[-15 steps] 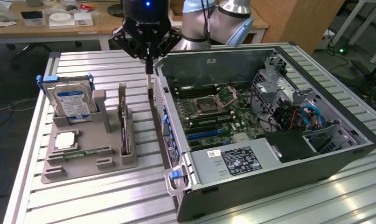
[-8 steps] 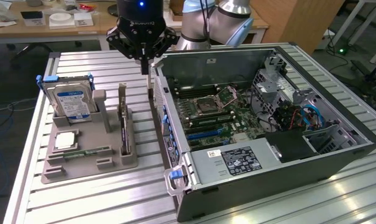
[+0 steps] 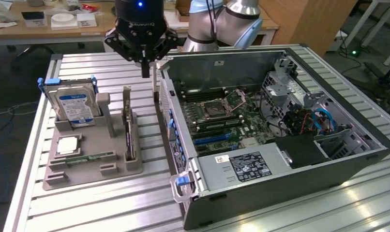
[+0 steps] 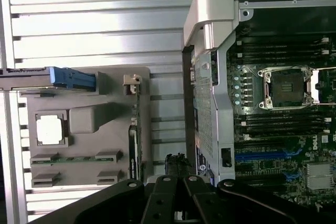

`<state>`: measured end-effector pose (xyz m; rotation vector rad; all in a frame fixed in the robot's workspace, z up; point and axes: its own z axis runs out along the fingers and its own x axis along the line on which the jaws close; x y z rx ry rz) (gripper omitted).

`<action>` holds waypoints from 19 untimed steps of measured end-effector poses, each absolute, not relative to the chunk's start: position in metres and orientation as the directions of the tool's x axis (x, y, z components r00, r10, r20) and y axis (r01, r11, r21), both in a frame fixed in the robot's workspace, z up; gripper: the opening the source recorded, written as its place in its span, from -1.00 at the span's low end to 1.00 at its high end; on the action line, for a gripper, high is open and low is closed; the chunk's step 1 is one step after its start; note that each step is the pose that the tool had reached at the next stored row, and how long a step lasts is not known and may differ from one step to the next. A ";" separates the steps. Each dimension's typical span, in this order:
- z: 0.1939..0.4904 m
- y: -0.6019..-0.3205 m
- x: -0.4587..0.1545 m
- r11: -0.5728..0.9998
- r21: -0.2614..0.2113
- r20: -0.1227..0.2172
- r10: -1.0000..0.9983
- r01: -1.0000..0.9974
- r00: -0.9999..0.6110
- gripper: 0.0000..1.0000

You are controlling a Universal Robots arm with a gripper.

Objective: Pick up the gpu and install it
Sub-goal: 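Reach for the gpu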

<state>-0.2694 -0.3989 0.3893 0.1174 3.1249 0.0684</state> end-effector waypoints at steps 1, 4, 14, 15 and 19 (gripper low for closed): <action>0.389 -0.399 -0.271 0.996 0.044 -0.012 0.075 0.075 -0.997 -0.79; 0.389 -0.399 -0.274 0.996 0.044 -0.011 0.075 0.075 -0.997 -0.79; 0.389 -0.399 -0.286 0.996 0.044 -0.009 0.075 0.075 -0.997 -0.79; 0.389 -0.399 -0.287 0.996 0.044 -0.009 0.075 0.075 -0.997 -0.79; 0.388 -0.399 -0.292 0.996 0.044 -0.007 0.075 0.075 -0.997 -0.79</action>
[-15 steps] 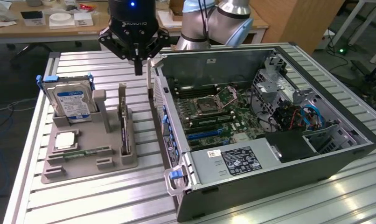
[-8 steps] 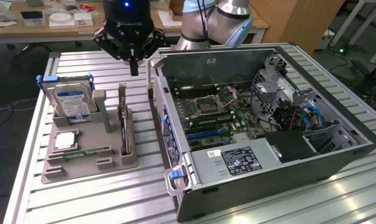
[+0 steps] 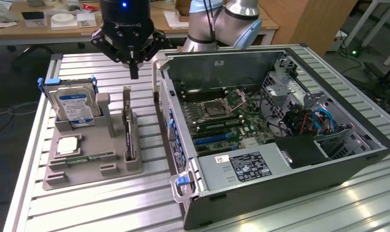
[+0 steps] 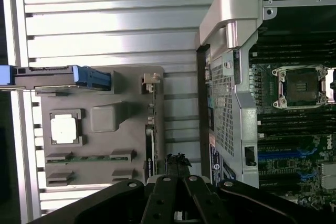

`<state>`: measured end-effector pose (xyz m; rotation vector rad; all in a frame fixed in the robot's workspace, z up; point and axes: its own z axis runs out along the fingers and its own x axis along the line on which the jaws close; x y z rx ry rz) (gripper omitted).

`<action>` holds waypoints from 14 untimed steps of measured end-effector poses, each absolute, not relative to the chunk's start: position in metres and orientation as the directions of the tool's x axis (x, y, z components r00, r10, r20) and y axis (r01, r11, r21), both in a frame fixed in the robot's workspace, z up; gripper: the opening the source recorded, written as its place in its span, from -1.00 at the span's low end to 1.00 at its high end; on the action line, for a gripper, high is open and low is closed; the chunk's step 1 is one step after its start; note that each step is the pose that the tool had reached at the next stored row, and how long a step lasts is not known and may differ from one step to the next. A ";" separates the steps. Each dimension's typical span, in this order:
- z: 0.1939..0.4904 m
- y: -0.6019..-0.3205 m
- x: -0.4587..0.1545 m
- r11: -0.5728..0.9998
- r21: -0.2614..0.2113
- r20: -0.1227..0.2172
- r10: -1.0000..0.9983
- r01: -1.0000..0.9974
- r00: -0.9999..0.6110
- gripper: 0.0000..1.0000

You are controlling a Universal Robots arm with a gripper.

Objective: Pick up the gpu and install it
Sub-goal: 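Reach for the gpu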

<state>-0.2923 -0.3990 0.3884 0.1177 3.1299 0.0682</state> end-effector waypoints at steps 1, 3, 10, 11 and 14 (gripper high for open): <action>0.388 -0.399 -0.294 0.996 0.044 -0.007 0.075 0.075 -0.997 -0.79; 0.388 -0.399 -0.296 0.996 0.044 -0.006 0.075 0.075 -0.997 -0.79; 0.388 -0.399 -0.306 0.996 0.044 -0.005 0.075 0.075 -0.997 -0.79; 0.388 -0.399 -0.307 0.996 0.044 -0.004 0.075 0.075 -0.997 -0.79; 0.388 -0.399 -0.312 0.996 0.044 -0.004 0.075 0.075 -0.997 -0.79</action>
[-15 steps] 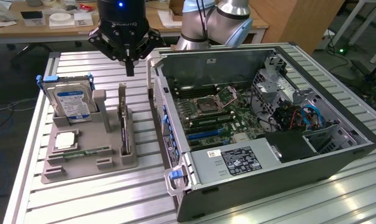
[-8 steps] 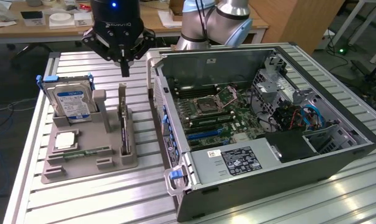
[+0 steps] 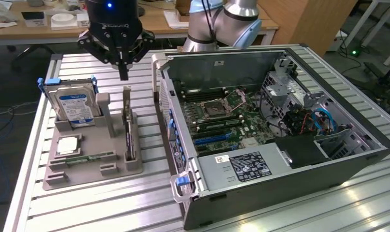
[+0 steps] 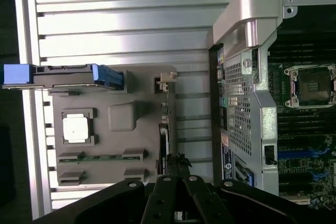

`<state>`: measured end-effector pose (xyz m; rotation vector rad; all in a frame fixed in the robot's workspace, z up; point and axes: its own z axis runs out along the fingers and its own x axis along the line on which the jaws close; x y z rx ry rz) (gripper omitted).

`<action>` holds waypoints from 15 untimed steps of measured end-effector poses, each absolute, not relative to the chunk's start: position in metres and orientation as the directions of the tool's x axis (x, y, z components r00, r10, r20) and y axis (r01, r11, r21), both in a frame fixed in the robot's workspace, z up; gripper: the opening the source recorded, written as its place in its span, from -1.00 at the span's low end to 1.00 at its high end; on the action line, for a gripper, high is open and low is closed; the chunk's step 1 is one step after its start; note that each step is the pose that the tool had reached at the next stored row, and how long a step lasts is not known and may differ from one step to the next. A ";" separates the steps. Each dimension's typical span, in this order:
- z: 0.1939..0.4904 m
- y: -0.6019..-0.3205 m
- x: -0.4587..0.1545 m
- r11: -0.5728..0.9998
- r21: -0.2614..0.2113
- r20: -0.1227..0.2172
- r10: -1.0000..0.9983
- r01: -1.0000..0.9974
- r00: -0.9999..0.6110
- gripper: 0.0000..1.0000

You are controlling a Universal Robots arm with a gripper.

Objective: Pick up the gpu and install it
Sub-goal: 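Reach for the gpu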

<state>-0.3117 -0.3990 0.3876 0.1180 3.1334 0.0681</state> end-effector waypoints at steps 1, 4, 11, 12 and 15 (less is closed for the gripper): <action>0.388 -0.399 -0.313 0.996 0.044 -0.003 0.075 0.075 -0.997 -0.79; 0.387 -0.399 -0.318 0.996 0.044 -0.003 0.075 0.075 -0.997 -0.79; 0.387 -0.399 -0.324 0.996 0.043 -0.002 0.075 0.075 -0.997 -0.79; 0.387 -0.399 -0.324 0.996 0.043 -0.002 0.075 0.075 -0.997 -0.79; 0.387 -0.399 -0.324 0.996 0.043 -0.001 0.075 0.075 -0.997 -0.79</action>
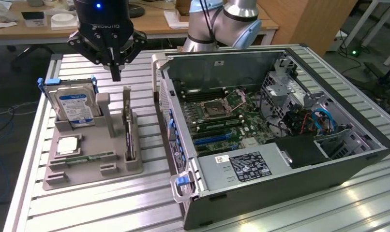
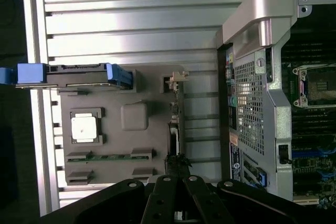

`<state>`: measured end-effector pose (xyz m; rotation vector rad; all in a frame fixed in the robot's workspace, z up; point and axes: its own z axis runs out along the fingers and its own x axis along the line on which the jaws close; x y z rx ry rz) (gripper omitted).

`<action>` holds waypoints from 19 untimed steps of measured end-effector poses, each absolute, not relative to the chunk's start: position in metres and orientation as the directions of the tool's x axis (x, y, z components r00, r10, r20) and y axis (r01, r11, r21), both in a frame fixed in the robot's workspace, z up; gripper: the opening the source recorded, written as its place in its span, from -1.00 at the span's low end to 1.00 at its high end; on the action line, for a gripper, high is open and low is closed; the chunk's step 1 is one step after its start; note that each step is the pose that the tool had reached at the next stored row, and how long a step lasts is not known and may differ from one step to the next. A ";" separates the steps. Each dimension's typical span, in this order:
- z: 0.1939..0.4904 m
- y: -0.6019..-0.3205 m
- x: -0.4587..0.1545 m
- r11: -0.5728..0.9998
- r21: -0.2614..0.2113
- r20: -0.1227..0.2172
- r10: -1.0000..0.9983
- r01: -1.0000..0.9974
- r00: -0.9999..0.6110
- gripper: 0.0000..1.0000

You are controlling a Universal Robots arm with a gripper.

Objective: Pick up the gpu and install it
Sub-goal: 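Reach for the gpu, then pick up the gpu and move the gpu toward the slot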

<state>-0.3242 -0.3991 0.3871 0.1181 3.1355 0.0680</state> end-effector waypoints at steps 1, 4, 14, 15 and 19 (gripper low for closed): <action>0.387 -0.399 -0.324 0.996 0.043 -0.002 0.075 0.075 -0.997 -0.79; 0.387 -0.399 -0.324 0.996 0.043 -0.001 0.075 0.075 -0.997 -0.79; 0.387 -0.399 -0.324 0.996 0.043 -0.002 0.075 0.075 -0.997 -0.77; 0.387 -0.399 -0.324 0.996 0.043 -0.001 0.075 0.075 -0.997 -0.66; 0.387 -0.399 -0.324 0.996 0.043 -0.001 0.075 0.075 -0.997 -0.30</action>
